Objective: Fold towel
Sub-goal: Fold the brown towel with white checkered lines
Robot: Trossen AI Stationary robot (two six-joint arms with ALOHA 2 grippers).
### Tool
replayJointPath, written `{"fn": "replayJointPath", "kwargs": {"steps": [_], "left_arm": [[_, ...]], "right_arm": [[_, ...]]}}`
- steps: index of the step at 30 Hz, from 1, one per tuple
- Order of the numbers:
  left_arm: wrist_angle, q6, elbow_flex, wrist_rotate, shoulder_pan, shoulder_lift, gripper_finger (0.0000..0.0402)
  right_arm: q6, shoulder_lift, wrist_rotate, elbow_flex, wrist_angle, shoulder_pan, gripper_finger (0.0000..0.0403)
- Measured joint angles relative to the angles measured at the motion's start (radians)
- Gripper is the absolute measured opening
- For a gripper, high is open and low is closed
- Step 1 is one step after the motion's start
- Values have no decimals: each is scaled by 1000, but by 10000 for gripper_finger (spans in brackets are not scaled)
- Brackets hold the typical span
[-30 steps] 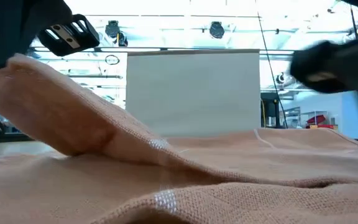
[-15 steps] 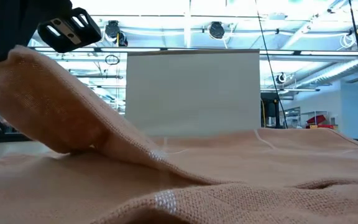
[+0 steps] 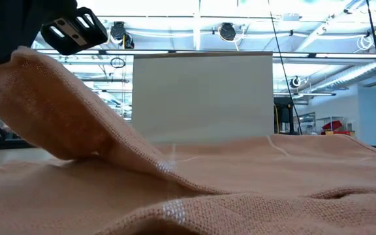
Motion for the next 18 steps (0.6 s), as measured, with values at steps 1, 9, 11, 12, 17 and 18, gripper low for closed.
{"fn": "replayJointPath", "kwargs": {"steps": [1,9,11,12,17,18], "left_arm": [[3,0,0,0,0,0,0],[10,0,0,-1,0,0,0],[10,0,0,-1,0,0,0],[10,0,0,-1,0,0,0],[9,0,0,-1,0,0,0],[9,1,0,-1,0,0,0]], "right_arm": [[-1,3,0,-2,1,0,139],[27,1,20,-54,25,-1,122],[27,1,20,-56,28,-1,102],[24,1,20,-57,28,-1,89],[15,-15,20,-61,17,-2,24],[13,-19,19,-61,16,-2,15]]}}
